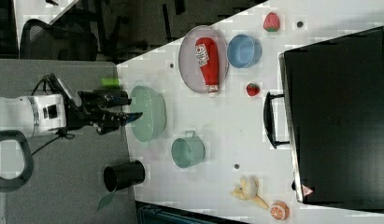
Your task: Pick ketchup from plate and place it on table.
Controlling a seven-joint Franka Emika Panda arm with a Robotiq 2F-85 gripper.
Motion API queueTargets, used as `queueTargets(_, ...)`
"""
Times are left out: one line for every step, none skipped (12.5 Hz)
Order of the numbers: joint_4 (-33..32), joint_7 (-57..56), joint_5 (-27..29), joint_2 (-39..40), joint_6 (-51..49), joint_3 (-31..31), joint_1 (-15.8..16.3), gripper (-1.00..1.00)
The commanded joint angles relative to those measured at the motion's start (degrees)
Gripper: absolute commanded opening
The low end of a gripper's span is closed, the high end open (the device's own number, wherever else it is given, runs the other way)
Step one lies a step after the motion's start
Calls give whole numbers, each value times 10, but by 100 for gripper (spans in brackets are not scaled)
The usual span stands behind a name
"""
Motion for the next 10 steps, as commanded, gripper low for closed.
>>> queueTargets(-57,32,1,-76,-60,33,-43,58)
queueTargets(-57,32,1,-74,-57,33,-43,80)
queueTargets(-57,29,1,-70,-50,33,-42,99)
queueTargets(-57,25,1,-62,-41,34,-41,100)
queueTargets(-57,23,1,-53,-32,35,-40,100)
queueTargets(-57,18,1,-42,-23,35,-40,100)
queueTargets(-57,14,1,-29,-17,36,-39,100)
queueTargets(-56,9,1,-14,-12,37,-39,100)
queueTargets(-55,8,1,1,-4,39,-39,100)
queueTargets(-54,8,1,17,5,42,-38,100)
